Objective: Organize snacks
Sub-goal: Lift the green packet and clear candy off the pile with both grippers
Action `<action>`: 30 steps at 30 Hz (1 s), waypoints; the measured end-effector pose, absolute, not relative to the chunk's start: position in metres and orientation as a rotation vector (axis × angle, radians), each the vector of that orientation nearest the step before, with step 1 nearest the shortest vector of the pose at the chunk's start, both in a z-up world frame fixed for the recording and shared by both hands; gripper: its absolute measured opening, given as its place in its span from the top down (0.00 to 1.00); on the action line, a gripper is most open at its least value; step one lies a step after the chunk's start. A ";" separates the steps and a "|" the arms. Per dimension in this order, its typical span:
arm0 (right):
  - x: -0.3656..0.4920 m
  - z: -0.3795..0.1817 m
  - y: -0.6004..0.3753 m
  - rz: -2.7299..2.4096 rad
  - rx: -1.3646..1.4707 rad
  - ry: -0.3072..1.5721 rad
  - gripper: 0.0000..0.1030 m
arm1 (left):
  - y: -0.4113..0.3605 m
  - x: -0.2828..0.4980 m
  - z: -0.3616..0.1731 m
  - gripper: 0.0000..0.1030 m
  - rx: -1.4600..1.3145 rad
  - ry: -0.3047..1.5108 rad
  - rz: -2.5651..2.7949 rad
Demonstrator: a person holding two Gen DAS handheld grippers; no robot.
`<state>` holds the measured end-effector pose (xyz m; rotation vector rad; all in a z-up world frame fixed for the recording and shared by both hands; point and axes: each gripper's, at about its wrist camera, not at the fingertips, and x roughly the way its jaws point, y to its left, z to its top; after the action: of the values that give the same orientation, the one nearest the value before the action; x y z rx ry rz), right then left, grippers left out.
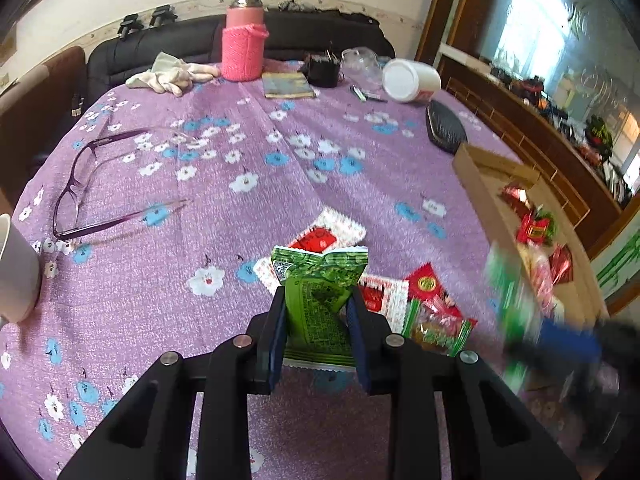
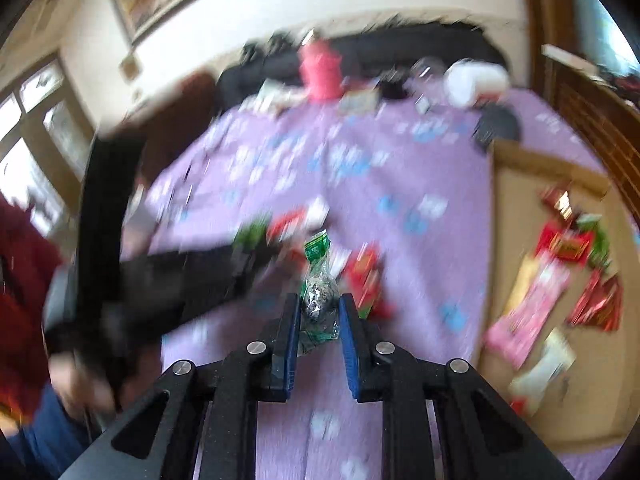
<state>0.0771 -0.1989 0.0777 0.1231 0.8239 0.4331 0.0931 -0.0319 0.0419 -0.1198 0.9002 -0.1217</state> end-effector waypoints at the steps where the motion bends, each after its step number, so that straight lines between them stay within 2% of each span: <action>1: 0.083 0.081 -0.201 0.425 0.155 0.802 0.80 | -0.030 0.092 0.044 0.74 -0.133 0.887 -0.117; 5: 0.090 0.069 -0.199 0.426 0.188 0.751 0.80 | -0.025 0.089 0.050 0.74 -0.166 0.851 -0.104; 9: 0.098 0.046 -0.201 0.427 0.201 0.814 0.80 | -0.031 0.088 0.051 0.74 -0.149 0.845 -0.108; 30: 0.092 0.050 -0.210 0.401 0.216 0.783 0.80 | -0.057 0.079 0.051 0.74 -0.083 0.835 -0.148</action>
<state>0.0922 -0.2098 0.0499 0.2160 0.7827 0.4013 0.0791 -0.0568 0.0512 -0.0825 0.8346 -0.1484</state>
